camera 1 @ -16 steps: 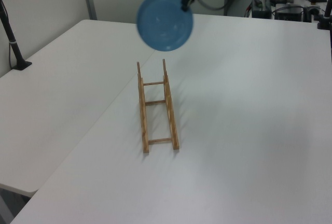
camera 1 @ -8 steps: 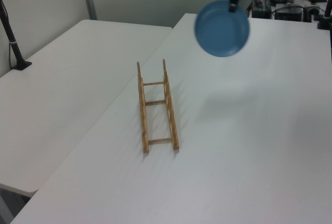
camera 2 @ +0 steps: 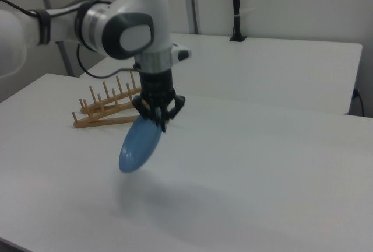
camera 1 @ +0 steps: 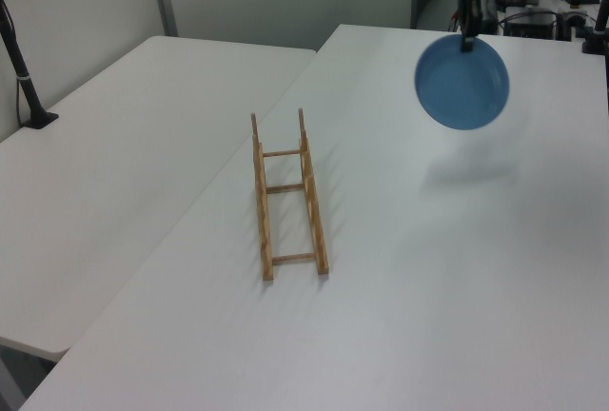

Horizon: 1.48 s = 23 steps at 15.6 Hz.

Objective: Pick plate from plate rack
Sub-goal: 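Carry the plate away from the rack and lower it flat onto the table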

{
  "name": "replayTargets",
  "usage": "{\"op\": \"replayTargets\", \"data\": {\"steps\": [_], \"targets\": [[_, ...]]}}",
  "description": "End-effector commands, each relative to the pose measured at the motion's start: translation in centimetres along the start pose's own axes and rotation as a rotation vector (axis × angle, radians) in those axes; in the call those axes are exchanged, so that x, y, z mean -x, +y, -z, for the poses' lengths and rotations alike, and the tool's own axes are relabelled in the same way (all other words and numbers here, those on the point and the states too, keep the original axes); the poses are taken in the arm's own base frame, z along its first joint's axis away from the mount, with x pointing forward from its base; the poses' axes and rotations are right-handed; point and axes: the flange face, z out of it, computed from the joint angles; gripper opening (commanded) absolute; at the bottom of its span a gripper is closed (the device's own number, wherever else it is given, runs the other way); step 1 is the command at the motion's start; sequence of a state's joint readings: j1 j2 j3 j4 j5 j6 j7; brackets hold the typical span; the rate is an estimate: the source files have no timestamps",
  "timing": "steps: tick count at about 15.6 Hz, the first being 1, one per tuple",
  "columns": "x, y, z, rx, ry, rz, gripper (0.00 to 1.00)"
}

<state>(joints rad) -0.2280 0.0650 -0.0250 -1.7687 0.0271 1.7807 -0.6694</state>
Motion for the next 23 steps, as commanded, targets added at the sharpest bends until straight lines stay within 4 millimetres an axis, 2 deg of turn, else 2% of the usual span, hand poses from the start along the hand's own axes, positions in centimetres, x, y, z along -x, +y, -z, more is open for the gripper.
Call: {"op": "replayTargets", "data": {"steps": [1, 2, 6, 12, 14, 16, 19, 20, 21, 22, 23], "targets": [[2.1, 0.8, -2.6, -0.046, -0.014, 0.057, 0.05], [2.4, 1.5, -3.5, -0.047, 0.002, 0.039, 0.05], [3.5, 2.3, -8.7, -0.094, 0.079, -0.038, 0.05], [3.7, 3.5, -12.1, -0.148, 0.088, -0.106, 0.05], [4.1, 4.6, -13.1, -0.133, 0.098, -0.130, 0.05], [4.2, 4.8, -15.2, -0.139, 0.083, -0.142, 0.10], [4.4, 5.2, -17.2, -0.124, 0.085, -0.193, 0.10], [4.4, 5.3, -17.3, -0.114, 0.094, -0.202, 0.13], [4.3, 5.4, -17.3, -0.114, 0.094, -0.202, 0.39], [4.4, 5.5, -17.2, -0.114, 0.094, -0.204, 0.76], [4.3, 5.5, -17.0, -0.113, 0.097, -0.205, 0.92]]}}
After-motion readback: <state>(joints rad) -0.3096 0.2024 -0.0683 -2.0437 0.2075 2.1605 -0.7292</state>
